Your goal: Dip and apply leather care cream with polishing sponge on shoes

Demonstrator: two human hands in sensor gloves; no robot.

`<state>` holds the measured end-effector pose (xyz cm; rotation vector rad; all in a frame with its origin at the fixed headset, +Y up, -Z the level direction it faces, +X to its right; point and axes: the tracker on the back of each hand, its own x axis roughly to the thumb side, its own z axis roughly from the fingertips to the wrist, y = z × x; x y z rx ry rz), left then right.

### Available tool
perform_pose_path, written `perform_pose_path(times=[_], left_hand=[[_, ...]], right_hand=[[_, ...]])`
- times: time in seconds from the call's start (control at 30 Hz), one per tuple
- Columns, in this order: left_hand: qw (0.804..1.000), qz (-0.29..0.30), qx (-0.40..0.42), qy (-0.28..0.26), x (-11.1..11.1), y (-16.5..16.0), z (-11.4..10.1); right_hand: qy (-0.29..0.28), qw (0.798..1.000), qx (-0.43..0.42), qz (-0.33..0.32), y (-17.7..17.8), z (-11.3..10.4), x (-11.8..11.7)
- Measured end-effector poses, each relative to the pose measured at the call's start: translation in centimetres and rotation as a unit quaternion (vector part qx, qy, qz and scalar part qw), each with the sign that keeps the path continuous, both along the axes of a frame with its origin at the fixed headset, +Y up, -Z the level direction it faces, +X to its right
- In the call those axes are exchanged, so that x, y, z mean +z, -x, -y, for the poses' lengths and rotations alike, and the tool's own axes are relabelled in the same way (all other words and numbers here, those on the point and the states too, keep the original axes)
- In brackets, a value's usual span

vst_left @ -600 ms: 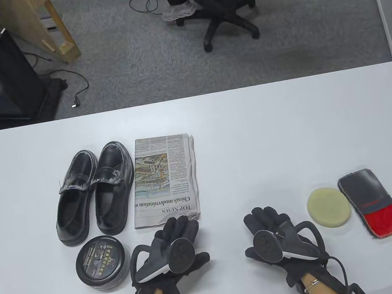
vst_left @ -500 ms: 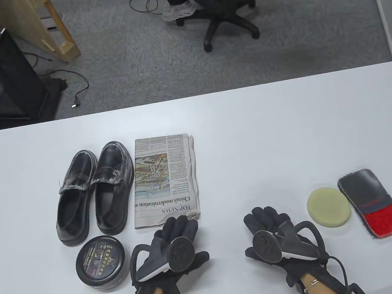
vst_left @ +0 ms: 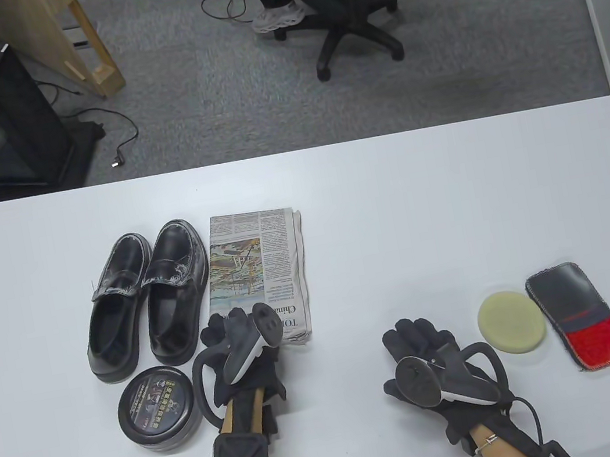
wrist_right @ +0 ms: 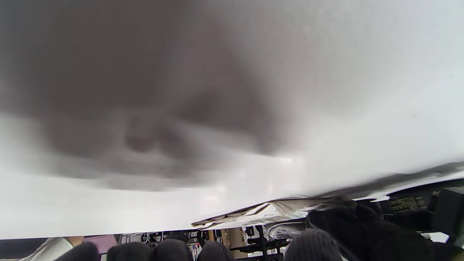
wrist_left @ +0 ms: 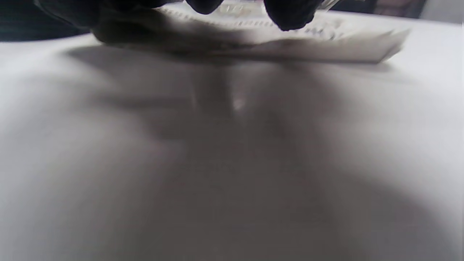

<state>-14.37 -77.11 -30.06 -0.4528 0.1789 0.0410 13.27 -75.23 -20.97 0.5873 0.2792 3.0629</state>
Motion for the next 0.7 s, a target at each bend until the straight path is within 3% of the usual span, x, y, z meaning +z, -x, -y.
perform_pose_path(times=[0.23, 0.7], left_hand=[[1.000, -0.015, 0.015, 0.019, -0.7, 0.9, 0.2], [0.998, -0.061, 0.009, -0.017, -1.6, 1.5, -0.8]], right_hand=[[0.000, 1.000, 0.006, 0.002, 0.0, 0.0, 0.0], [0.000, 1.000, 0.026, 0.006, 0.3, 0.3, -0.2]])
